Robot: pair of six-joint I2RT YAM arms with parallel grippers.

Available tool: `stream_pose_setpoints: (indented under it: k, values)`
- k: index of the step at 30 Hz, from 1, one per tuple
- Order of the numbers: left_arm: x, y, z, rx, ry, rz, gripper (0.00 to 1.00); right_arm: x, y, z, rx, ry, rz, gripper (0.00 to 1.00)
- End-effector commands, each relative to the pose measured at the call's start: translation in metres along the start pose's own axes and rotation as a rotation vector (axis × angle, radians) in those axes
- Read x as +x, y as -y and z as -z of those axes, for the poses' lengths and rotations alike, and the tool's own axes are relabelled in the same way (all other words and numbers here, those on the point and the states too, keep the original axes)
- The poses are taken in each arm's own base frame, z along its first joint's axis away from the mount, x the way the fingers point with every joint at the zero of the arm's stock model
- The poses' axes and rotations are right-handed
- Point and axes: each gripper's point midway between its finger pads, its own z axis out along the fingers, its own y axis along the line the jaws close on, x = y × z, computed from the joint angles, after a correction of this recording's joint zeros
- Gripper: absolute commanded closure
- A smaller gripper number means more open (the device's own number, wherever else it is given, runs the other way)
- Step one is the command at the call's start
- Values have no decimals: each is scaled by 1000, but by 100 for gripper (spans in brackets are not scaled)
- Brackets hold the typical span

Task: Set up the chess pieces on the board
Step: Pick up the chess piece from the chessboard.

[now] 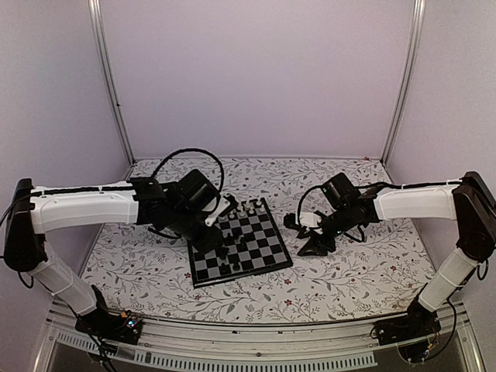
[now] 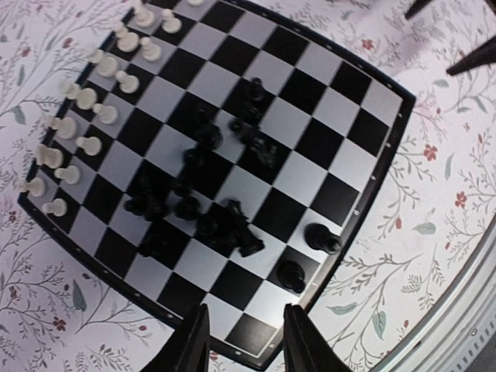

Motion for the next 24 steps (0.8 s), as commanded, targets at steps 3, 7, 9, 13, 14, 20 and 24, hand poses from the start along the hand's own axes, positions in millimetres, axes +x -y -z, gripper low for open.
stream_pose_setpoints:
  k: [3,7,9,13,14,20,24]
  values:
    - [-2,-67,3,-132,52,161,63,-2,-4,-2,-22,0,3,42]
    - [-3,-77,-11,-144,54,187,61,-2,-3,-1,-14,-4,4,42]
    - [3,-82,-22,-160,16,192,61,-2,-3,0,-13,-4,4,42]
    - [11,-89,-38,-176,-34,195,62,-2,-2,1,-8,-3,3,42]
    - [12,-89,-41,-170,-37,196,62,-2,-2,1,-7,-4,4,42]
    - [13,-93,-49,-153,-39,204,64,-1,-2,0,-8,-9,7,42]
    - [12,-92,-55,-122,-46,203,66,1,-2,-1,-7,-14,6,42]
